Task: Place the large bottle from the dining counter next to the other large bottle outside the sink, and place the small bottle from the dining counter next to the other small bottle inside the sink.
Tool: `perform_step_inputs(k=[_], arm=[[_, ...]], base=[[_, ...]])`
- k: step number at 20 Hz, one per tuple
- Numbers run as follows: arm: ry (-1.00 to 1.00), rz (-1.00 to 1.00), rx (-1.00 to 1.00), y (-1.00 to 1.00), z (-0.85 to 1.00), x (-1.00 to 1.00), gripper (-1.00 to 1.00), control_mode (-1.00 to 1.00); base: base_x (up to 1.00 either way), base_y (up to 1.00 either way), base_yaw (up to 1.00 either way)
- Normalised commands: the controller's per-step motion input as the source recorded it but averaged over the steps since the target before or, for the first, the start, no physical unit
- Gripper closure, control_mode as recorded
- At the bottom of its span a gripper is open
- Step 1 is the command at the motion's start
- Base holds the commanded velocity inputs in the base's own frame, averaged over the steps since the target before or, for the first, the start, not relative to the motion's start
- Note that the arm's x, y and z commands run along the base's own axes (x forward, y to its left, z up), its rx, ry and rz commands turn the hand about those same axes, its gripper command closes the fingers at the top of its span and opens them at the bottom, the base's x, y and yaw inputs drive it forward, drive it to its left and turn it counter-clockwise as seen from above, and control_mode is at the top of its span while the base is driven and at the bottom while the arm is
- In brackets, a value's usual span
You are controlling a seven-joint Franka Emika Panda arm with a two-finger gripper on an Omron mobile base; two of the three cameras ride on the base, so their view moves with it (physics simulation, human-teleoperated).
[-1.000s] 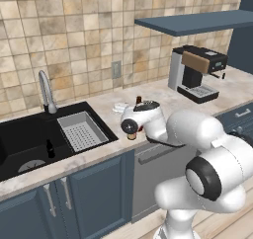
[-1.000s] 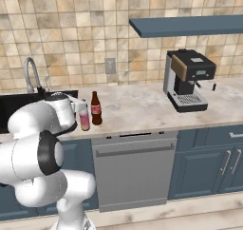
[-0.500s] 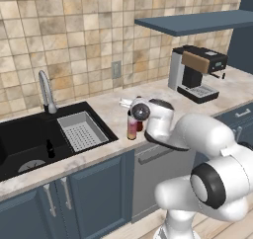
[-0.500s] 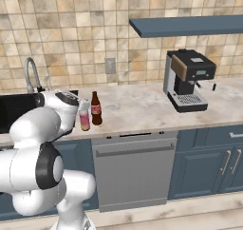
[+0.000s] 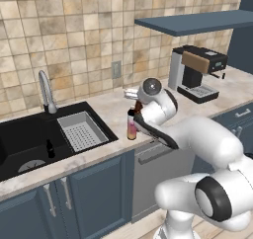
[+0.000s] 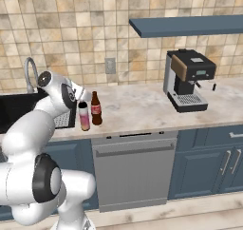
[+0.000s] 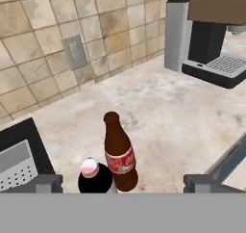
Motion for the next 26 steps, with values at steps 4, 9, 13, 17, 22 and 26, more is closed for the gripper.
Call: perform_step_inputs(k=[4, 9, 13, 17, 22, 26], arm=[[0.15, 0.15, -0.02, 0.0, 0.04, -0.03, -1.0, -1.0], [0.13, 0.23, -0.12, 0.0, -0.19, -0.05, -1.0, -1.0], [0.01, 0.26, -0.19, 0.0, -0.07, -0.38, -1.0, -1.0], [0.0, 0.24, -0.16, 0.0, 0.0, -0.76, -1.0, -1.0], [0.0, 0.21, -0.11, -0.01, -0.07, -0.68, -1.0, -1.0], [0.0, 0.11, -0.12, -0.08, -0.14, -0.45, -1.0, -1.0]], base=[[0.0, 0.0, 0.0], [0.0, 0.0, 0.0], [0.0, 0.0, 0.0], [0.0, 0.0, 0.0], [0.0, 0.0, 0.0], [0.0, 0.0, 0.0]])
